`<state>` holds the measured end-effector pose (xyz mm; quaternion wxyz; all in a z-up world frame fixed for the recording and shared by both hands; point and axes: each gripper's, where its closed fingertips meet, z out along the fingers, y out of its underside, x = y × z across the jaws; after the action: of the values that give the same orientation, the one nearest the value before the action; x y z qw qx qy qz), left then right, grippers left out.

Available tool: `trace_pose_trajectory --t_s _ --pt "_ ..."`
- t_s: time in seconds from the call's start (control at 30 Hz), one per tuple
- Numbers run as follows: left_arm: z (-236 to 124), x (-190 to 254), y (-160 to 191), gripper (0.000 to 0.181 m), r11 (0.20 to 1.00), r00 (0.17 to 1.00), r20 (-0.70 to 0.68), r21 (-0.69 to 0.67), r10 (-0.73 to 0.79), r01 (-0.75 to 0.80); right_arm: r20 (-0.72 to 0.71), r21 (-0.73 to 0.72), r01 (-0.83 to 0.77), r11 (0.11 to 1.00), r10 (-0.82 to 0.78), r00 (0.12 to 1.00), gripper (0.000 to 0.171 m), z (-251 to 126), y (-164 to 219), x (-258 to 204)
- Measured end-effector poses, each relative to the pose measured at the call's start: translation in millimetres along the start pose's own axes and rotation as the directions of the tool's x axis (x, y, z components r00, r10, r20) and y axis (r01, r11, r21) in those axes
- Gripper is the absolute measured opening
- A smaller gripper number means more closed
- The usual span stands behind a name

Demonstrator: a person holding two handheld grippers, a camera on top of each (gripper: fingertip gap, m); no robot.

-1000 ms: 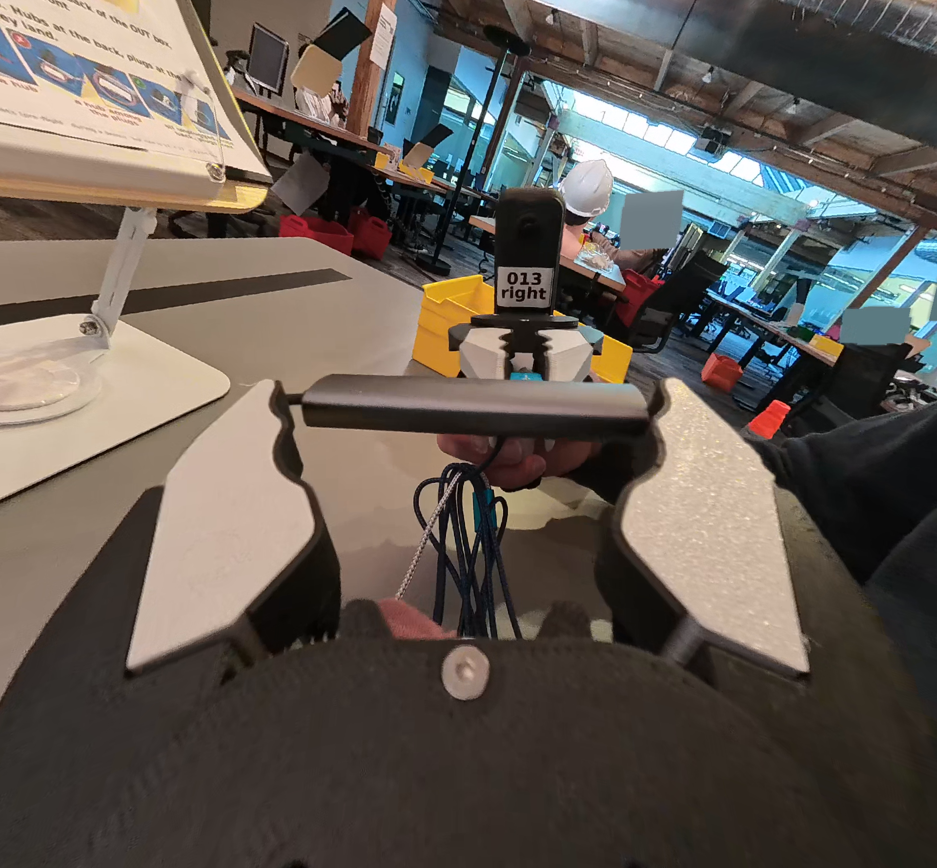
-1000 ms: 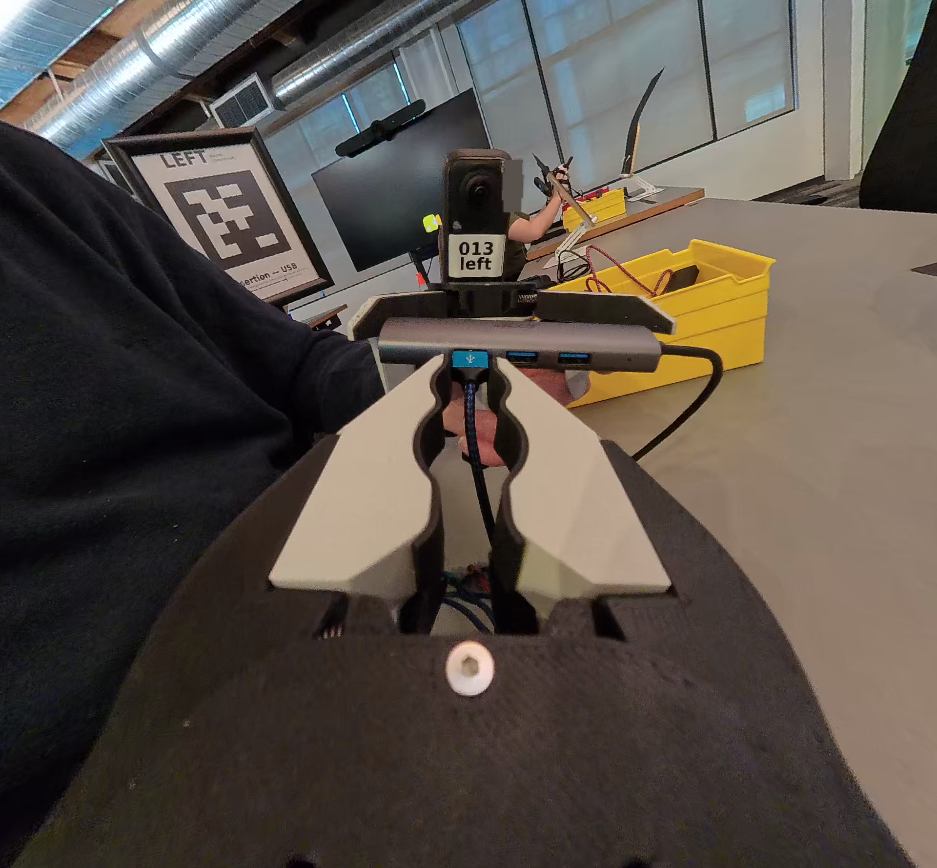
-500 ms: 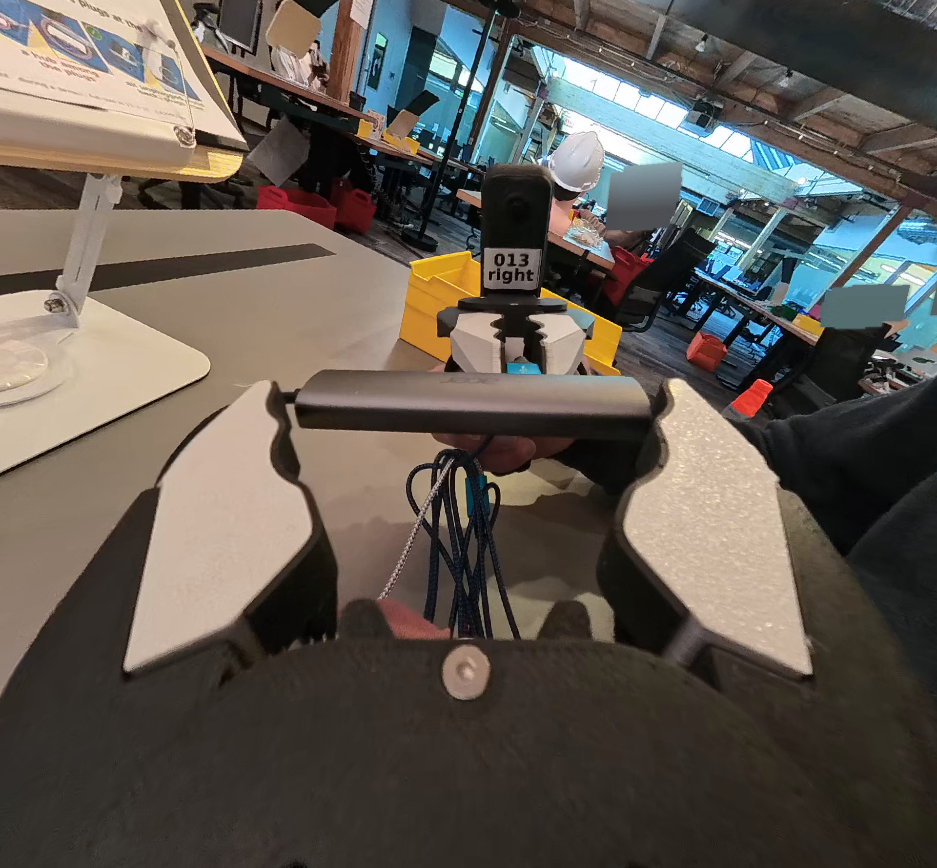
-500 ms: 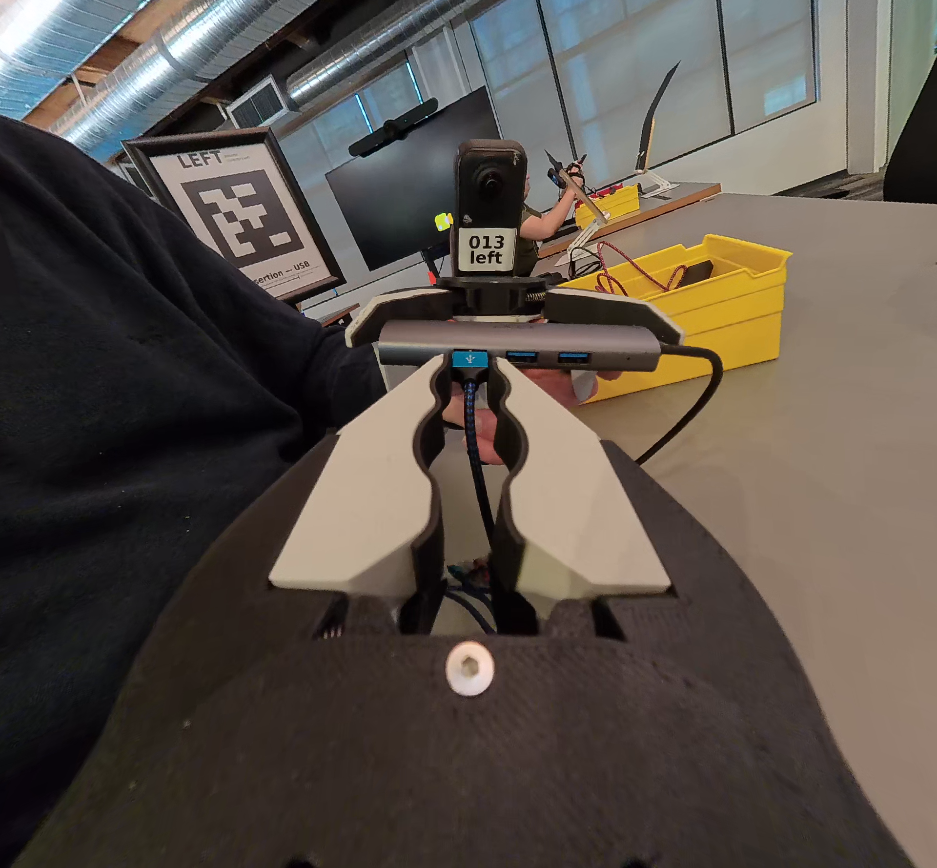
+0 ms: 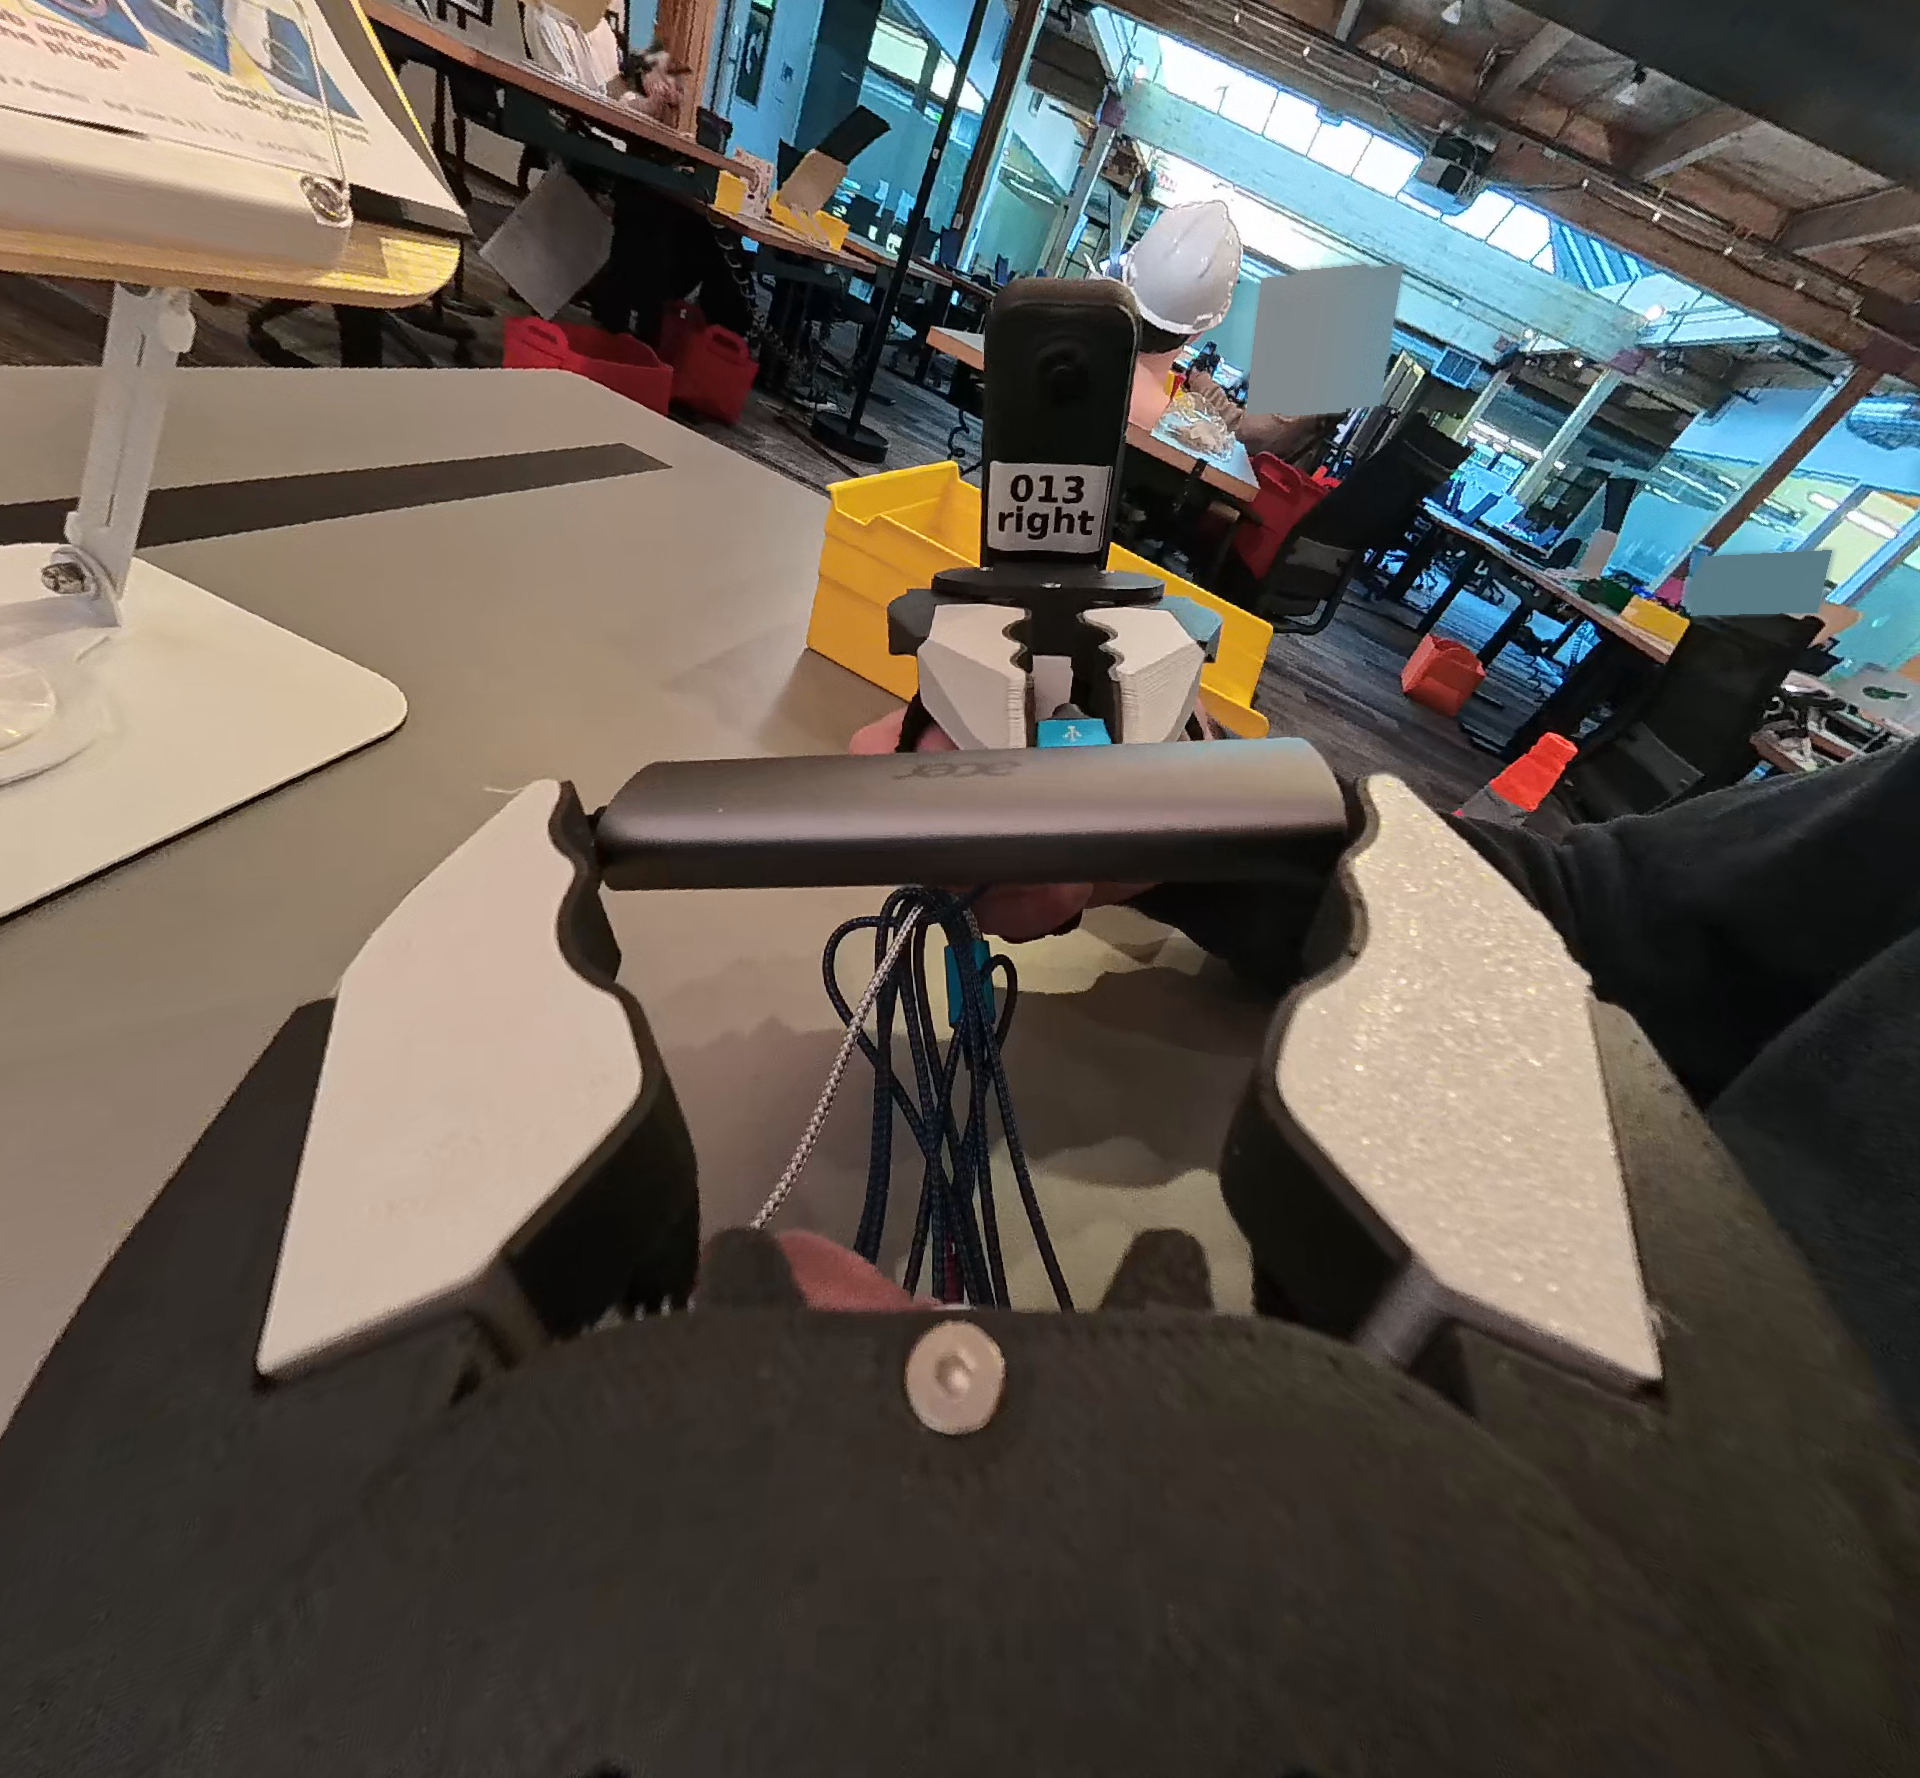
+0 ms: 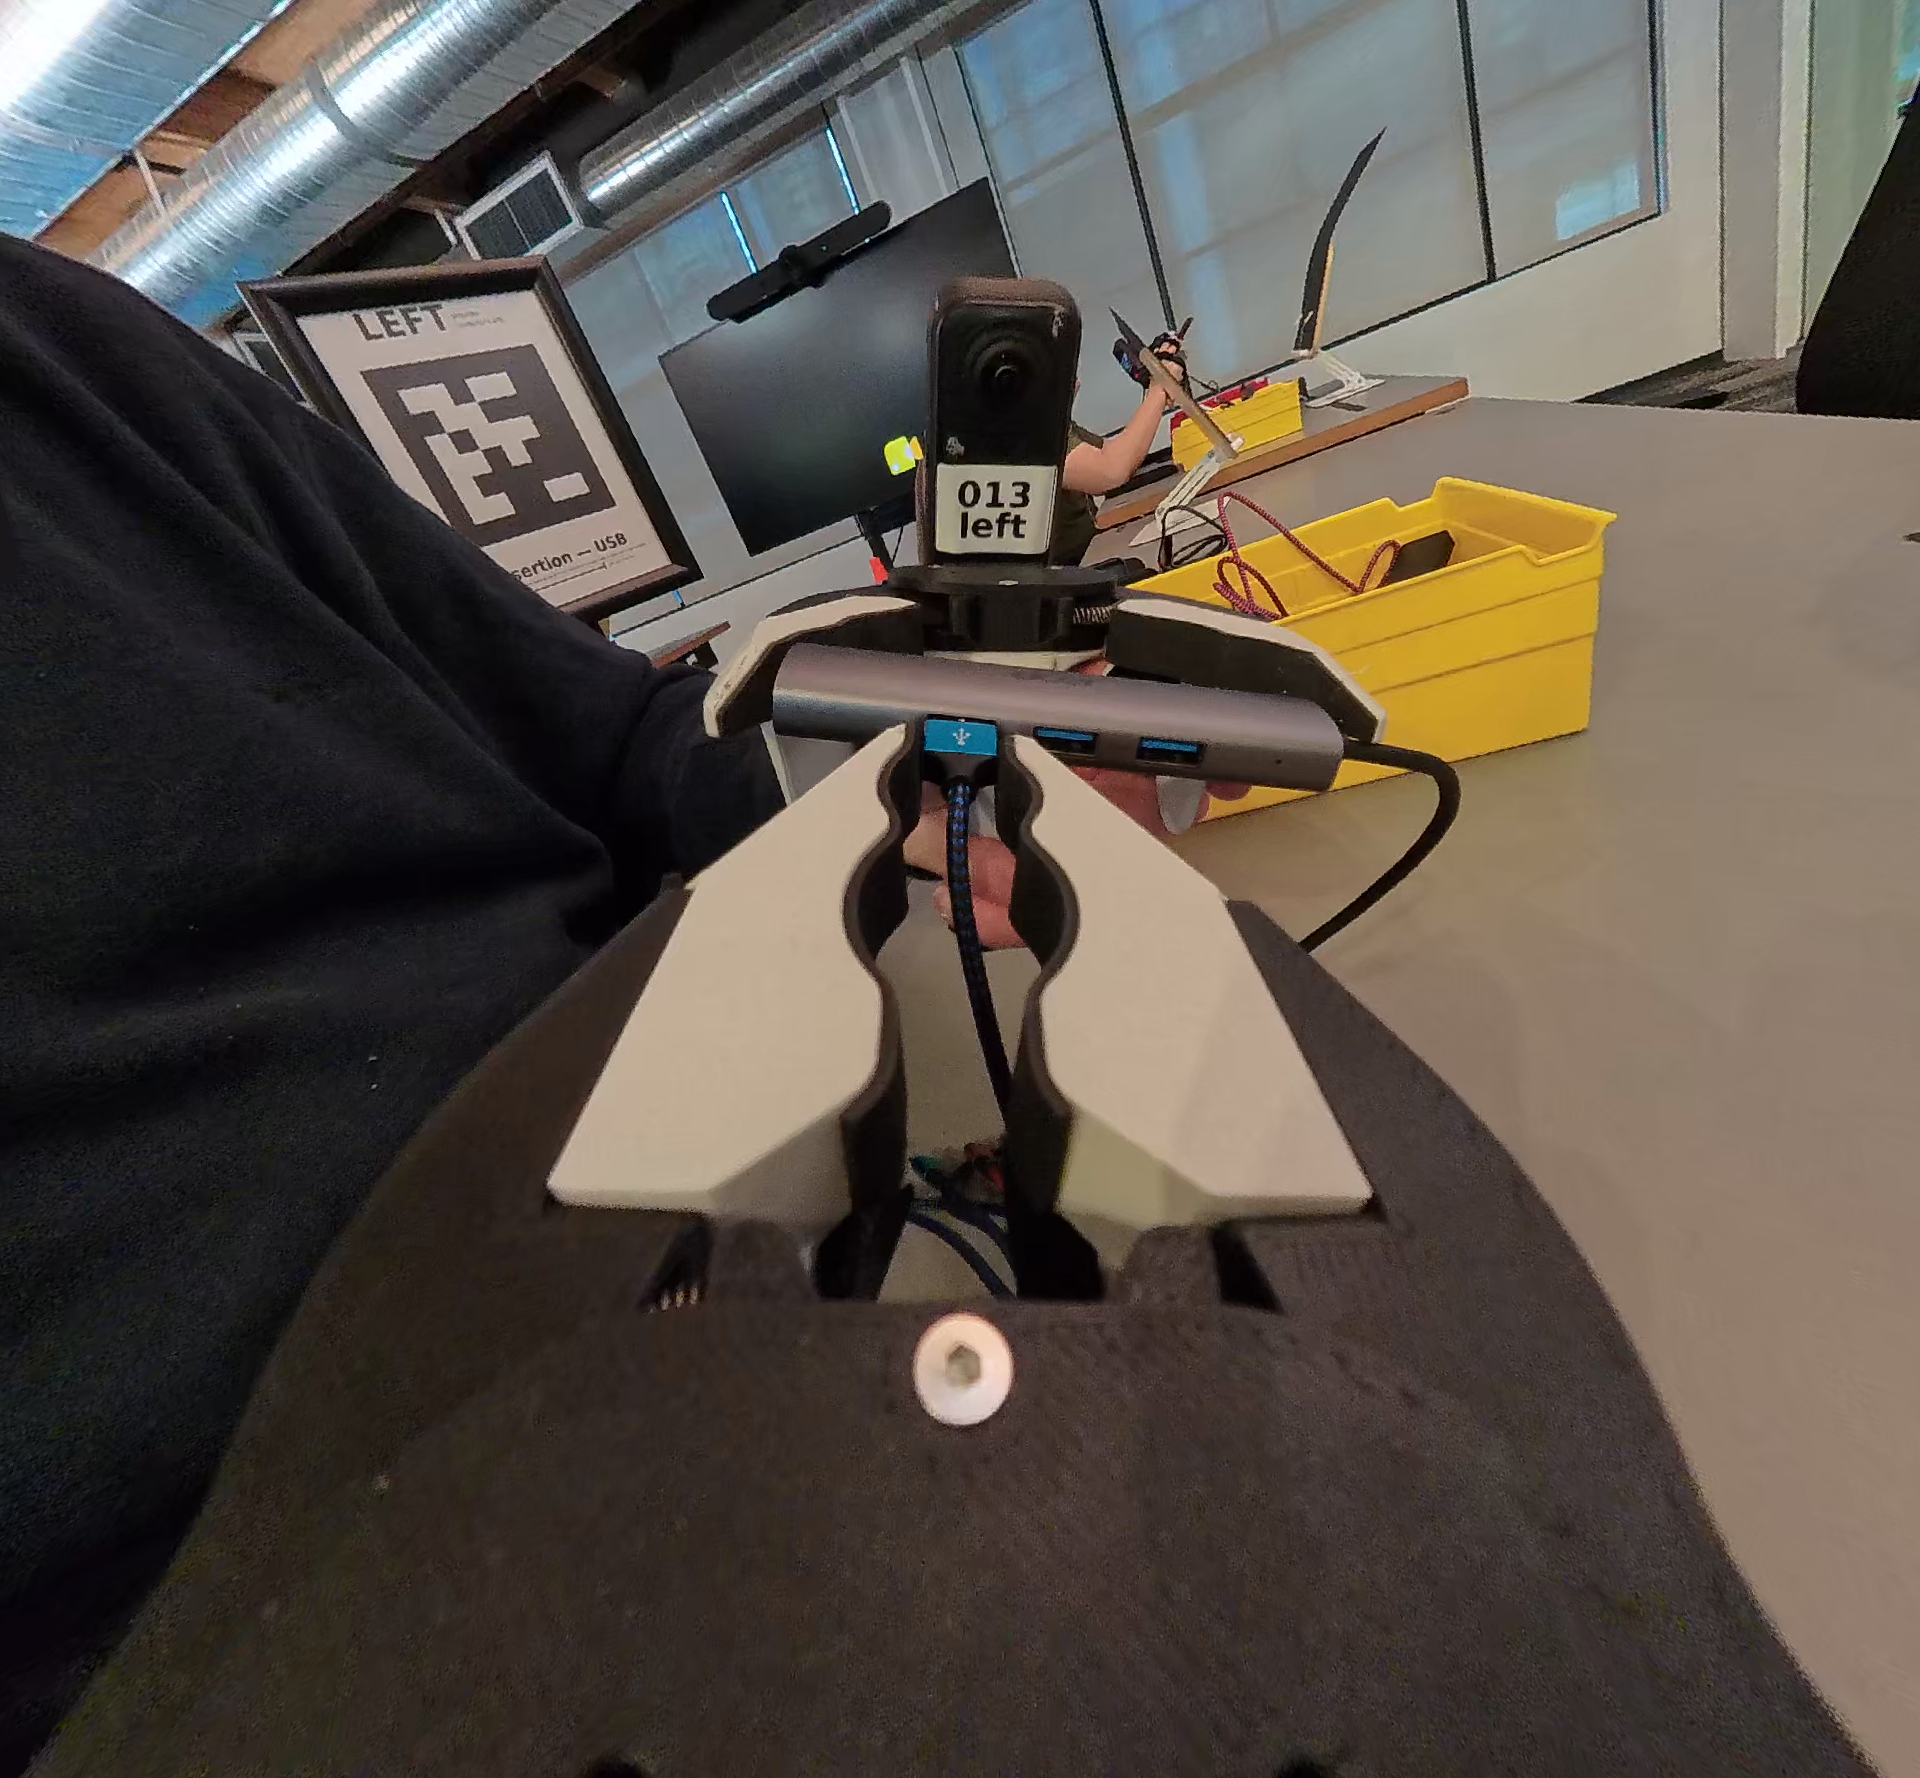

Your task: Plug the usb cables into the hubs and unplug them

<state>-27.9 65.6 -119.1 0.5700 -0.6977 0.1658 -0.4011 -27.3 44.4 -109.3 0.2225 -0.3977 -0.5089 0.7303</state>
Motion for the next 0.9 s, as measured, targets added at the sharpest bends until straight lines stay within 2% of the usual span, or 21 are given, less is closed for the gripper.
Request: trace_pose_trajectory --t_s 0.37,0.53,0.67,0.9 --pt "-2.2 -1.8 -13.4 0.128 0.996 0.999 0.051 0.093 -0.011 0.006 -0.032 0.055 0.011 0.998 -0.009 0.999 0.012 1.5 -8.2 2.1" --pt "-1.8 -0.6 -16.5 0.128 0.994 0.998 0.06 0.112 -0.004 -0.002 -0.023 0.084 -0.013 0.996 0.015 1.0 0.018 -1.5 -5.6 3.4" --pt "-1.9 1.3 -19.8 0.128 0.991 0.998 0.054 0.132 -0.007 -0.001 -0.004 0.127 0.001 0.992 0.0 1.0 0.011 -0.5 -7.3 -0.9" --pt "-4.1 1.8 -21.7 0.128 0.986 0.999 0.048 0.169 -0.016 0.007 0.016 0.163 -0.006 0.987 0.004 1.0 0.012 2.1 -9.1 -2.8"
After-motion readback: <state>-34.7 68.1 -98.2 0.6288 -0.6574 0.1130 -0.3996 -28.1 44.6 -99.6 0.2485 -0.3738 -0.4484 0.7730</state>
